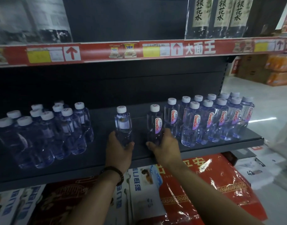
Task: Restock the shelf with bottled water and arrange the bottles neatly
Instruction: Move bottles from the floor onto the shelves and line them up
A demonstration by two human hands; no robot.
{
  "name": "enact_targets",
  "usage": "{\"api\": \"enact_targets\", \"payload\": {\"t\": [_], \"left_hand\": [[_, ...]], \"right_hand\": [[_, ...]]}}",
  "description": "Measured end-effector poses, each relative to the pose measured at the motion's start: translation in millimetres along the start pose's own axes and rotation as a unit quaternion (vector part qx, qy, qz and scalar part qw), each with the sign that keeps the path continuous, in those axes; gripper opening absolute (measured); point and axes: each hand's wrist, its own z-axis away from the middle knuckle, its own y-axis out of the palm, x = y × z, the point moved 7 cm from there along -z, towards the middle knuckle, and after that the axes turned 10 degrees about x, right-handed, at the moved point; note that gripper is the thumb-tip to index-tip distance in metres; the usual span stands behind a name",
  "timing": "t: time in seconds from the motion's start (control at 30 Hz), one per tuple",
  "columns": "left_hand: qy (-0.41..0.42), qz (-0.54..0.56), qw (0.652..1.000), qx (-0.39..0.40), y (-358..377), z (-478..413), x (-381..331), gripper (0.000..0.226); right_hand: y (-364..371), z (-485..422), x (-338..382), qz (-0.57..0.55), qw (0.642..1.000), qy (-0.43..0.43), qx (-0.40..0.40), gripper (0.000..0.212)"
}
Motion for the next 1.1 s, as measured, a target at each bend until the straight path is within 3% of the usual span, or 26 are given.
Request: {"api": "enact_targets", "payload": {"t": [0.07,0.13,0.17,0.23,0.33,0.5,0.63,0.8,1.1], "left_hand": [[-0.024,-0.020,0.997,-0.067,-6.8,9.1,-3.5,0.071],[0.021,-0.071,0.988,-0.135,-10.7,23.2,-22.8,0.055],[0.066,-0.088,0.986,-0.122,-3.2,28.9,-35.4,0.043],[0.121,-0.076,0.990,-0.017,29.2,37.7,-56.4,0.029],[0.106,0.012,0.989,0.100,72.0,38.8,-63.2,0.038],[0.034,0.073,0.992,0.092,81.3,14.5,-46.8,0.047],[0.026,0.049,0.992,0.116,92.1,3.9,-41.5,0.043],[0.048,0.060,0.991,0.111,110.0,3.9,-43.5,0.036],[0.039,0.113,0.981,0.151,140.1,5.1,-58.1,0.036]], "right_hand": [[-2.0,3.7,1.4,0.036,0.999,0.007,-0.023,0.062],[-3.8,7.6,1.8,0.053,0.998,0.011,-0.041,0.061],[-4.6,9.4,1.0,0.049,0.998,0.014,-0.047,0.060],[-6.4,11.5,-1.8,0.038,0.997,0.016,-0.060,0.058],[-8.7,14.0,-3.1,0.021,0.998,-0.002,-0.062,0.053],[-19.4,19.3,-10.2,-0.030,0.999,-0.020,-0.020,0.047],[-24.5,26.8,-10.1,-0.022,0.999,-0.033,0.027,0.059],[-37.2,30.8,-13.0,-0.034,0.999,-0.025,-0.013,0.038],[-59.9,43.8,-30.0,-0.112,0.991,0.009,-0.078,0.049]]}}
